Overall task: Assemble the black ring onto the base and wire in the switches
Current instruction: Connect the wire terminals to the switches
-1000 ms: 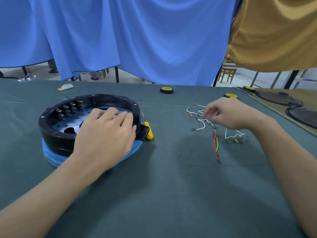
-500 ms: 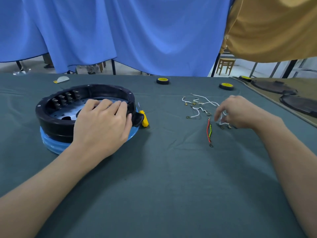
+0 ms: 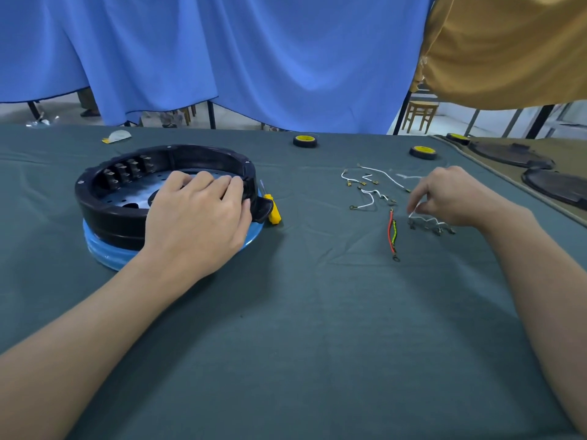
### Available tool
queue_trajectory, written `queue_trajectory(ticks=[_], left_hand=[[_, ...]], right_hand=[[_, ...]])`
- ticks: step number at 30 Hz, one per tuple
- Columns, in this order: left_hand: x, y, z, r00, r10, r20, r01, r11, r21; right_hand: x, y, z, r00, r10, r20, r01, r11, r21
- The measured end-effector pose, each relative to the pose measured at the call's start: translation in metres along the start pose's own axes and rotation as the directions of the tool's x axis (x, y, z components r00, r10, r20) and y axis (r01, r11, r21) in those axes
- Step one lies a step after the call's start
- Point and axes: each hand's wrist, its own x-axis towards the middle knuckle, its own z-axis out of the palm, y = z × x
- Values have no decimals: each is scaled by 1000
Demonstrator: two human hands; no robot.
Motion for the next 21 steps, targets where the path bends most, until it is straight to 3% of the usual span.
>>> queue_trajectory(ticks=[8,13,17,21], left_hand=[[1,-1,3,997,-8,-70,6,999,-34],[2,-2,2,976,-62,-209,19,979,-205],[6,-2,-3,930,-167,-326,16,908,-419],[9,-9,-11,921,-206,-330,22,873,-487]], right_hand=[[-3,-20,-15,936,-108,-336,107,994,-20],[-8,-53,-33,851,-188,-491,253,965,69],[-3,-97,-45,804,-241,-543,375,915,150],[7,-144,-57,777,-346,-526,492,855,164]])
